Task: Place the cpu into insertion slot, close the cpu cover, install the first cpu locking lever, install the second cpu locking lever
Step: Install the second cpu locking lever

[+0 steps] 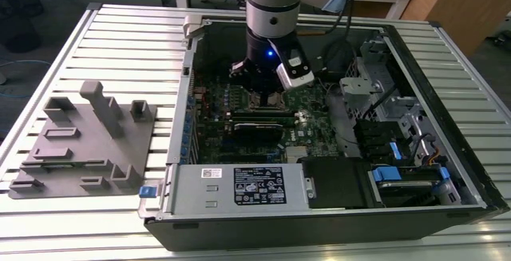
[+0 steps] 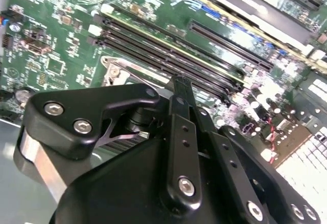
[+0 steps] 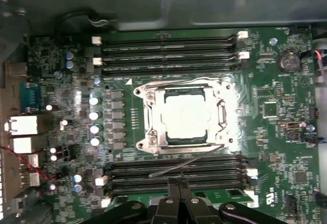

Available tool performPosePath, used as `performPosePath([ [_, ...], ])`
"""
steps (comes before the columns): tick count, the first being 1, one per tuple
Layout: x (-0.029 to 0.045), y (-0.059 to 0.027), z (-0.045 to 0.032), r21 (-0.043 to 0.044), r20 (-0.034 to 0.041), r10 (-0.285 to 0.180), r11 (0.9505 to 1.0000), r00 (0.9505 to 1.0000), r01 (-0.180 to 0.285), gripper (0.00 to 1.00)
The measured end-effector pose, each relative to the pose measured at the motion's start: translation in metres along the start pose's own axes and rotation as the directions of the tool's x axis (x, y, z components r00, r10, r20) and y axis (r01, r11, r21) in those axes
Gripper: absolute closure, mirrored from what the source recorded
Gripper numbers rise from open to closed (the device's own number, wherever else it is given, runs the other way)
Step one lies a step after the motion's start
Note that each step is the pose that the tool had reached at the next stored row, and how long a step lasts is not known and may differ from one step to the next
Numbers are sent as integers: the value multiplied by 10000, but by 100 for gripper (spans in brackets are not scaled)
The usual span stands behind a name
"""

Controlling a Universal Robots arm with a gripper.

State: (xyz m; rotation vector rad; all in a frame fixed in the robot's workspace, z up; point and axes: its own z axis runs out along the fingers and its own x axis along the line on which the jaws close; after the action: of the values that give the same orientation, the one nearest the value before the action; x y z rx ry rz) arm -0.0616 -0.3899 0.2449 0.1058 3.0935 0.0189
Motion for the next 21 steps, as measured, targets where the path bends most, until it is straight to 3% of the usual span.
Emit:
performPosePath([
  [8,-37,84,7,0,0,0,10000,10000,0,90],
  [21,-27,113,57,0,2,1,10000,10000,-1,90],
])
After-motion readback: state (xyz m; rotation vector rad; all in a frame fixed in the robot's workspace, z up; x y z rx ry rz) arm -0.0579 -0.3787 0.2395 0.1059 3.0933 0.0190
